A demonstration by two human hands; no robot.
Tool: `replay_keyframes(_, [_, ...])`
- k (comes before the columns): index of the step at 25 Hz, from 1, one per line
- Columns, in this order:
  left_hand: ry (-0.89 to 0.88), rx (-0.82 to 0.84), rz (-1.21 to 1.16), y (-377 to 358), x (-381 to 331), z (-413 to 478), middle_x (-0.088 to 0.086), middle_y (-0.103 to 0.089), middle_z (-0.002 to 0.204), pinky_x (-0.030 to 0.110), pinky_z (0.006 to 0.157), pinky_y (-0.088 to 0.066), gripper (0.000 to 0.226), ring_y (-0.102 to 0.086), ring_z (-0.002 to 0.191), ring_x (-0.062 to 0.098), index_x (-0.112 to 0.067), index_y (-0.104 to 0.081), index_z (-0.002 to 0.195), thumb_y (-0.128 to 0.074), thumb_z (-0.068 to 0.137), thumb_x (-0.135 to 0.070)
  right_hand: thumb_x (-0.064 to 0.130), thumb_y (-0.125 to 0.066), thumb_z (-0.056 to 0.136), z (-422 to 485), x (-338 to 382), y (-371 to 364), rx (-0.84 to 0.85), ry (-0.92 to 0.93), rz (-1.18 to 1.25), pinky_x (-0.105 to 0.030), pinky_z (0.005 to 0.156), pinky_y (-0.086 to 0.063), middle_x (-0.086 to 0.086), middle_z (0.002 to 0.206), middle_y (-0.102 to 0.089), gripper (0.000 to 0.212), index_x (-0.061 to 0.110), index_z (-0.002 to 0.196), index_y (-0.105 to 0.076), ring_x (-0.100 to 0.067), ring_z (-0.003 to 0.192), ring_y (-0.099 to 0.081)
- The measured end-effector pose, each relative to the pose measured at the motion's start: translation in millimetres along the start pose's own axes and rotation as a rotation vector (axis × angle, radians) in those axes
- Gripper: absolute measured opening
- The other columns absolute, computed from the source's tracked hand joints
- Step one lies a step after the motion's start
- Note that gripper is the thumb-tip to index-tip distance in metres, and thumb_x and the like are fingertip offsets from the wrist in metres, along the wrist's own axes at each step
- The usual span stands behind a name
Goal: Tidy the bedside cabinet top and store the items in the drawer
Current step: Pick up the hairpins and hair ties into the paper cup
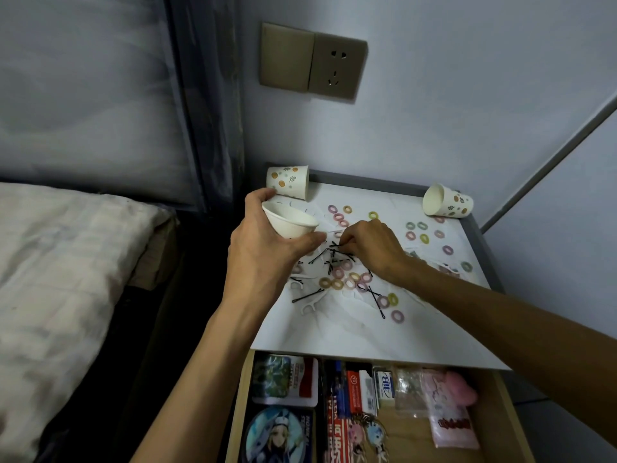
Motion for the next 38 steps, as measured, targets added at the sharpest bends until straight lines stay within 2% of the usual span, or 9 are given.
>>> replay_keyframes(8, [-0.001, 0.011, 0.008, -3.3, 0.4, -0.9, -0.007, -0.058, 0.118, 0.009, 0.066, -0.045, 0.085, -0.057, 0.097, 0.009, -0.028, -0.043, 0.135, -0.089, 0.064, -0.037, 0.022, -0.069, 0.087, -5.2, 3.5, 0.1, -0.024, -0.055, 0.024, -0.025, 0.066, -0.041, 0.0, 0.093, -0.074, 0.01, 0.021, 0.095, -0.076, -0.021, 0.086, -0.067])
replay_keyframes(15, [0.005, 0.009, 0.016, -2.5, 2.0, -0.4, -0.007, -0.058, 0.116, 0.011, 0.067, -0.043, 0.085, -0.056, 0.096, 0.01, -0.028, -0.044, 0.134, -0.089, 0.063, -0.039, -0.012, -0.051, 0.08, -9.2, 16.1, -8.8, -0.02, 0.206, -0.472, -0.032, 0.063, -0.035, -0.015, 0.102, -0.062, 0.03, 0.001, 0.106, -0.058, -0.029, 0.091, -0.059])
replay_keyframes(18, [0.006, 0.014, 0.02, -0.6, 2.0, -0.2, -0.006, -0.057, 0.119, 0.01, 0.066, -0.043, 0.086, -0.056, 0.098, 0.011, -0.028, -0.043, 0.135, -0.089, 0.063, -0.039, -0.011, -0.046, 0.085, -3.8, 5.9, -7.0, 0.022, 0.132, -0.284, -0.031, 0.064, -0.036, -0.015, 0.1, -0.06, 0.03, 0.003, 0.112, -0.05, -0.027, 0.089, -0.058])
replay_keyframes(21, [0.014, 0.023, 0.032, -1.2, 3.8, -1.1, -0.005, -0.058, 0.118, 0.021, 0.074, -0.05, 0.086, -0.058, 0.098, 0.013, -0.029, -0.042, 0.134, -0.089, 0.063, -0.039, 0.011, -0.044, 0.099, 2.3, 5.6, 27.2, -0.017, -0.031, 0.311, -0.03, 0.066, -0.05, -0.006, 0.088, -0.066, 0.011, 0.014, 0.104, -0.052, -0.018, 0.079, -0.064])
replay_keyframes(23, [0.02, 0.048, 0.05, -5.0, 4.9, -3.1, -0.006, -0.059, 0.117, 0.031, 0.08, -0.054, 0.087, -0.06, 0.099, 0.015, -0.031, -0.042, 0.134, -0.09, 0.061, -0.037, 0.013, -0.051, 0.099, 1.2, 21.1, 65.4, -0.054, 0.057, 0.519, -0.018, 0.065, -0.05, -0.003, 0.083, -0.07, 0.012, 0.016, 0.1, -0.062, -0.006, 0.071, -0.064])
replay_keyframes(27, [0.015, 0.134, 0.114, -17.9, 1.9, -6.0, -0.004, -0.061, 0.112, 0.041, 0.081, -0.056, 0.089, -0.062, 0.097, 0.02, -0.031, -0.041, 0.135, -0.089, 0.059, -0.035, 0.017, -0.067, 0.089, -22.3, 74.2, 109.6, 0.198, 0.324, 0.488, -0.027, 0.073, -0.055, 0.004, 0.082, -0.074, 0.011, 0.025, 0.093, -0.073, -0.011, 0.079, -0.069])
replay_keyframes(30, [-0.009, 0.162, 0.127, -27.0, -2.8, -8.7, -0.006, -0.061, 0.108, 0.041, 0.081, -0.055, 0.092, -0.062, 0.096, 0.019, -0.029, -0.039, 0.137, -0.089, 0.059, -0.031, 0.017, -0.07, 0.087, -39.7, 96.7, 111.6, 0.234, 0.446, 0.353, -0.017, 0.071, -0.052, 0.01, 0.087, -0.074, 0.015, 0.024, 0.098, -0.075, -0.001, 0.079, -0.067])
replay_keyframes(34, [-0.022, 0.136, 0.108, -28.6, -3.8, -10.1, -0.008, -0.058, 0.107, 0.04, 0.083, -0.054, 0.09, -0.06, 0.099, 0.018, -0.031, -0.042, 0.134, -0.091, 0.058, -0.031, 0.013, -0.069, 0.088, -34.0, 43.5, 107.7, -0.038, 0.127, 0.591, -0.023, 0.057, -0.05, 0.0, 0.073, -0.071, 0.005, 0.012, 0.091, -0.073, -0.006, 0.058, -0.063])
replay_keyframes(38, [-0.017, 0.112, 0.08, -25.1, -4.0, -7.4, -0.01, -0.057, 0.108, 0.04, 0.084, -0.055, 0.09, -0.059, 0.101, 0.018, -0.031, -0.044, 0.133, -0.092, 0.056, -0.031, 0.024, -0.075, 0.083, -44.7, -22.2, 45.0, 0.023, -0.24, 0.183, -0.029, 0.066, -0.056, -0.002, 0.07, -0.071, 0.015, 0.009, 0.081, -0.075, -0.009, 0.059, -0.064])
Point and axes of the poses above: each hand's wrist, its own z-axis towards the middle knuckle, its own y-axis out of the back of the hand, x = y × z, the point moved 5 cm from there along z, towards the middle knuckle
